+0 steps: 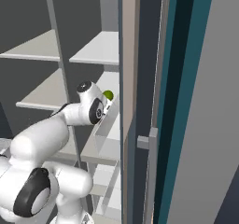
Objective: Take the lime and sweet potato from the fridge shelf and place them in the freezer drawer to begin freezing them.
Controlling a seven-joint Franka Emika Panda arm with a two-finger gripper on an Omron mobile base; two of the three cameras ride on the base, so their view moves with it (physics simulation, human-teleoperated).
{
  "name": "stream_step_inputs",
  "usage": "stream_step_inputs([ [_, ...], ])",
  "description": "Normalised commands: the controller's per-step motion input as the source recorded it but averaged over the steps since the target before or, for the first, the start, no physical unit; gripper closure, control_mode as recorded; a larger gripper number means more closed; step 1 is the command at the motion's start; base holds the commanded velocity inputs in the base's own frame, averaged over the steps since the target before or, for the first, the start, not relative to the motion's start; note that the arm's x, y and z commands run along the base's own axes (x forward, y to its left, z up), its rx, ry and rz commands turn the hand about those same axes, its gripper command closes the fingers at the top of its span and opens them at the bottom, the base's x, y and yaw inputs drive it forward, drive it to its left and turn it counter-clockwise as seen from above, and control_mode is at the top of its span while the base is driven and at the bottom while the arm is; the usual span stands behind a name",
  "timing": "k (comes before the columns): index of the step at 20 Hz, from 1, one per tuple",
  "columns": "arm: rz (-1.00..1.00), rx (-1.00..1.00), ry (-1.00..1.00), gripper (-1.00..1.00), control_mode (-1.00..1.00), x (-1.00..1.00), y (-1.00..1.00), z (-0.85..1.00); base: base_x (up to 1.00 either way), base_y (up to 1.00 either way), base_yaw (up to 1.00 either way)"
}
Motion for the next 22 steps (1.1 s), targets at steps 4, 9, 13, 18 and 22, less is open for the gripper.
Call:
stream_step_inputs([
  [4,0.0,0.04,0.07,1.0,-1.0,-0.92,0.07,0.44,0.0,0.0,0.0],
  [9,0.0,0.03,0.19,1.0,-1.0,-0.64,0.22,0.45,0.0,0.0,0.0],
  [13,0.0,0.01,0.23,1.0,-1.0,-0.33,0.37,0.56,0.0,0.0,0.0],
  [18,0.03,0.0,0.17,1.0,-1.0,-0.18,0.39,0.3,0.0,0.0,0.0],
  [22,0.03,0.0,0.11,1.0,-1.0,-0.13,0.47,0.0,0.0,0.0,0.0],
])
